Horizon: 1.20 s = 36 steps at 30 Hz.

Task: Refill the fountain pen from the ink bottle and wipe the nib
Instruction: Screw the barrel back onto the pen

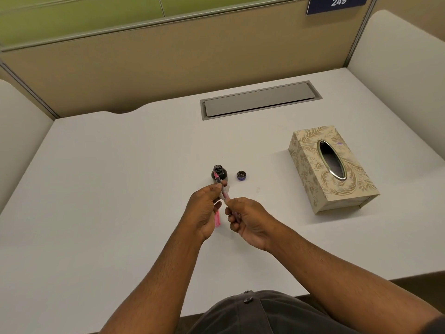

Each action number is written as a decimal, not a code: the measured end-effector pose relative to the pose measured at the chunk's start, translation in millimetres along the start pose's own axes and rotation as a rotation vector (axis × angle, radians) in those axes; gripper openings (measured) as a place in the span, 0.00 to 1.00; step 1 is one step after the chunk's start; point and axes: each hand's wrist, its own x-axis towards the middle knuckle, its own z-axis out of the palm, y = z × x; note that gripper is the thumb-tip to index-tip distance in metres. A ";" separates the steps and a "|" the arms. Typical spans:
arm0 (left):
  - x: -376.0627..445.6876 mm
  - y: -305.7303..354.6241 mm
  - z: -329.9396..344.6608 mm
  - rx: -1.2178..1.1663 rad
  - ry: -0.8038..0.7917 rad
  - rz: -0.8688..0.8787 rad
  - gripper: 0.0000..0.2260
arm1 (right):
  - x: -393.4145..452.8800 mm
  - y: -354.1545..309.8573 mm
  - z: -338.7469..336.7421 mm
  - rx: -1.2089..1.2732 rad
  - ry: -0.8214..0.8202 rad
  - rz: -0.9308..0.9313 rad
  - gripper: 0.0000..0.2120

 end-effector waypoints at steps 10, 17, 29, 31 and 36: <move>-0.8 -2.0 -1.3 0.004 0.005 0.006 0.09 | -1.0 2.9 0.7 0.027 -0.019 0.035 0.12; -3.5 1.7 -1.2 -0.001 -0.005 0.011 0.09 | -2.4 3.8 1.2 0.049 -0.042 0.024 0.13; -5.3 0.7 -1.2 -0.006 0.000 -0.001 0.09 | -4.9 4.5 0.5 0.067 -0.050 0.031 0.13; -6.3 0.2 -0.9 -0.014 -0.009 0.003 0.09 | -5.0 4.5 -0.3 0.090 -0.054 0.054 0.16; -7.8 -2.0 0.3 -0.009 -0.005 -0.004 0.09 | -4.6 6.6 0.2 0.061 -0.010 0.012 0.09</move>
